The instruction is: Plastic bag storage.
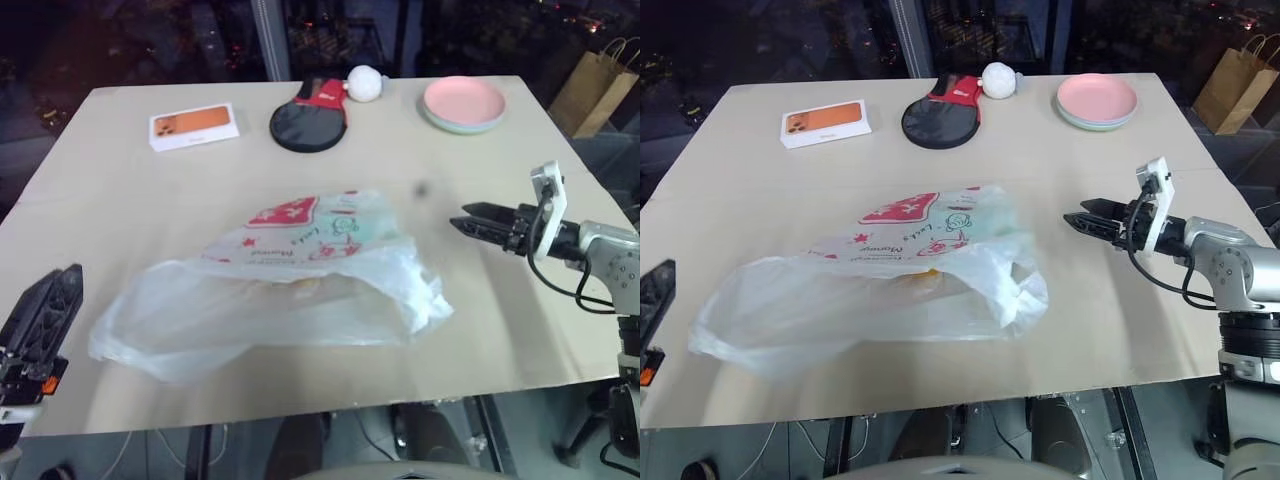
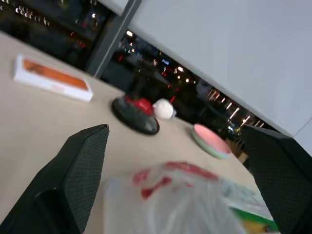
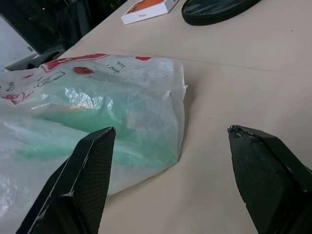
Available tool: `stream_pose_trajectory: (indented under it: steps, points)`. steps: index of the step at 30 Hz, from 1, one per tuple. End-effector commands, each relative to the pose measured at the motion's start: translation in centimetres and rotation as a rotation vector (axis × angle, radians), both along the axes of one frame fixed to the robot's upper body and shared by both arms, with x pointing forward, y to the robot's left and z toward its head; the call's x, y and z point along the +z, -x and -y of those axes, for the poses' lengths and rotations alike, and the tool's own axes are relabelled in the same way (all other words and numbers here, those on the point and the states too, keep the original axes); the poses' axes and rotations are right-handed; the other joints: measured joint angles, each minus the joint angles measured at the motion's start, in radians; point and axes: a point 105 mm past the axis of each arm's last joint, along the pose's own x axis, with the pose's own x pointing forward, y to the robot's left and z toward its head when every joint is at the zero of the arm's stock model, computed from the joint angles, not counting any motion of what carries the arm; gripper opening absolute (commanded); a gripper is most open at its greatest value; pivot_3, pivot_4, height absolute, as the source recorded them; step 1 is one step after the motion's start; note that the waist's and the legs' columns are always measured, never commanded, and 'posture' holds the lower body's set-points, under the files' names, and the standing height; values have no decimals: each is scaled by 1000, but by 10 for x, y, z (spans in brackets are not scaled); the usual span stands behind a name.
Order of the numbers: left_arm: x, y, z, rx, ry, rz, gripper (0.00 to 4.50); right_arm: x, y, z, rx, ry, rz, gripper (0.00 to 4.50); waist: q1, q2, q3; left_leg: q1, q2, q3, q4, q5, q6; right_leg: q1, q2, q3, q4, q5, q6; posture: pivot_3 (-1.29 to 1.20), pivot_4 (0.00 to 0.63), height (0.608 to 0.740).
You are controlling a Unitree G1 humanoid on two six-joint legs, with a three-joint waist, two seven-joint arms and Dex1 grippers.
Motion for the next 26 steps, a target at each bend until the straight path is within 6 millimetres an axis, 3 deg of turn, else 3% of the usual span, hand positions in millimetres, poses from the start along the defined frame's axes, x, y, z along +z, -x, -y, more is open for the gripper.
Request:
stream_pose_trajectory:
  steps: [1, 4, 6, 8, 15, 20, 26]
  points:
    - [-5, -5, -41, 239, -47, -53, 4459, 15, 1, 0, 7, -7, 64, 3723, -1, 0, 0, 0, 0, 0, 0, 0, 0, 0, 1, 0, 0, 0, 0, 0, 150, 740]
    - [-34, -16, -52, 285, -269, -226, 4459, 13, 2, 3, -6, 3, 70, 3723, -5, -1, 0, 0, 0, 1, 0, 0, 0, 0, 1, 1, 0, 0, 0, 0, 150, 740]
    - [-55, -23, -39, 199, -451, -317, 4459, 14, -2, 12, -77, 0, 105, 3723, -4, -1, -1, 0, 0, 1, 0, 0, 0, 0, 1, 1, -1, 0, 0, 0, 150, 740]
    - [-67, -28, -27, 101, -563, -350, 4459, 14, 6, 15, -81, -5, 128, 3723, 0, -1, -1, -1, -1, 1, -1, 0, 0, 0, 0, 1, -3, 0, 0, 0, 150, 740]
    - [-78, -40, -35, -12, -655, -392, 4459, -30, 66, 25, 59, 186, 165, 3723, 18, -2, -1, -2, 1, 0, -3, 0, 0, 0, 0, -1, -5, 0, 0, 0, 150, 740]
    - [-93, -45, -17, -186, -751, -416, 4459, -49, 77, 55, -4, 257, 170, 3723, 0, -2, -1, -1, 1, 3, -1, 0, 0, 0, 0, 0, -5, 0, 1, 0, 150, 740]
    - [-95, -55, -9, -270, -757, -386, 4459, -52, 76, 87, -78, 289, 180, 3723, -1, -2, -1, 1, 2, 3, -1, 0, 0, 1, 1, 0, -2, -2, 3, 0, 150, 740]
